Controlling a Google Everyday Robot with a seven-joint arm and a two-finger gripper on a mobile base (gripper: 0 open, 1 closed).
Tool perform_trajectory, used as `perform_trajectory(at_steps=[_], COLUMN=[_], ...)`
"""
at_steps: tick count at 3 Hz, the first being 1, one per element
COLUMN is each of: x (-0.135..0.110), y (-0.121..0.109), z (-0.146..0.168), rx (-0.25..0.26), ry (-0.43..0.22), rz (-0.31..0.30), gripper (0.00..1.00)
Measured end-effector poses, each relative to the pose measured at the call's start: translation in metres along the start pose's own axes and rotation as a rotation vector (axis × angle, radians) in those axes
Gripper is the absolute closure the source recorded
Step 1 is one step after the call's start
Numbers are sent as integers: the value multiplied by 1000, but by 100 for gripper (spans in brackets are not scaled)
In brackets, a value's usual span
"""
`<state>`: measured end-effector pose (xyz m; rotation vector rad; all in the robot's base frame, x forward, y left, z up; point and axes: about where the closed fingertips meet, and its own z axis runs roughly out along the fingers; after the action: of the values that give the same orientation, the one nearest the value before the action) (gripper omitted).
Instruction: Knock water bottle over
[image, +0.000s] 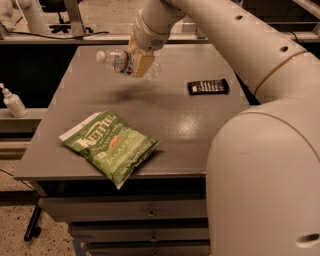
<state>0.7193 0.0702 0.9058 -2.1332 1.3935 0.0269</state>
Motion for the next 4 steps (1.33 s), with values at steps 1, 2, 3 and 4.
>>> perform_trajectory(at_steps=[1, 2, 3, 4], x=[-1, 0, -1, -3], y=[14, 27, 35, 40], z=[16, 28, 35, 38], rx=[-53, -97, -135, -164], ry=[60, 100, 109, 107], rz=[-68, -121, -169, -209], gripper=[100, 82, 58, 36])
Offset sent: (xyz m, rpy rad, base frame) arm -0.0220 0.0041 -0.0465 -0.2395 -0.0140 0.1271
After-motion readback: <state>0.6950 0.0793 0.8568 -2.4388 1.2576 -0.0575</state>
